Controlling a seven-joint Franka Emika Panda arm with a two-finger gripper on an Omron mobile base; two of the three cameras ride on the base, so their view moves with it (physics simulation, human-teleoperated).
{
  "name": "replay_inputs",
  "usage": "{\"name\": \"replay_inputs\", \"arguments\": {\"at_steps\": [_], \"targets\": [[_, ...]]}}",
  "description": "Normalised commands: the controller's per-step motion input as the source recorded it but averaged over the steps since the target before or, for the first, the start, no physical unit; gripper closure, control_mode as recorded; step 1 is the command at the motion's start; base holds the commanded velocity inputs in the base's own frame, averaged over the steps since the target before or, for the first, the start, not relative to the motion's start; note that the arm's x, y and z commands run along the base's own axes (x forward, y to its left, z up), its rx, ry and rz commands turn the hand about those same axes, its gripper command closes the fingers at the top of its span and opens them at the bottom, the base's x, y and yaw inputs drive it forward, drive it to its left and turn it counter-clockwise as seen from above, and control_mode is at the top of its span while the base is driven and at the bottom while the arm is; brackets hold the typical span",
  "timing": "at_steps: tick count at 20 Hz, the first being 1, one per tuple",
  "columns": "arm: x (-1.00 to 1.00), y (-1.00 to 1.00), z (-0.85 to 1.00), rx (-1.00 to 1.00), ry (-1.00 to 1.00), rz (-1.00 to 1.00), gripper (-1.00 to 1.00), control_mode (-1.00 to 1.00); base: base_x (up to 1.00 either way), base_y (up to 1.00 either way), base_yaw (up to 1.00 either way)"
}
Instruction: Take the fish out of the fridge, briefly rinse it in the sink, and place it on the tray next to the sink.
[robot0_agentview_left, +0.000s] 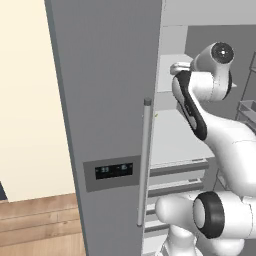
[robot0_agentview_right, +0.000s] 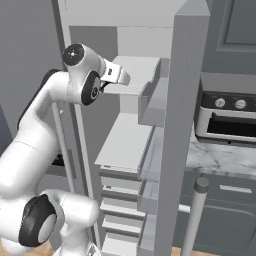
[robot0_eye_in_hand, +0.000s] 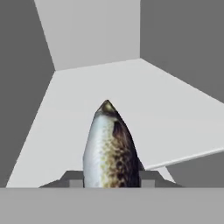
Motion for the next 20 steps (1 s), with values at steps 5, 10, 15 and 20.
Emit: {"name": "replay_inputs", "arguments": {"at_steps": [5, 10, 15, 20], "targets": [[-1.00, 0.28, 0.05, 0.14, 0.06, -0.09, 1.00, -1.00, 0.00, 0.00, 0.00], [-1.00, 0.34, -0.46, 0.15, 0.01, -0.08, 1.00, -1.00, 0.00, 0.00, 0.00], [-1.00, 0.19, -0.85, 0.21, 0.00, -0.03, 1.00, -1.00, 0.00, 0.00, 0.00], [-0.60, 0.13, -0.60, 0.14, 0.00, 0.03, 1.00, 1.00, -0.40, 0.10, 0.09]]}}
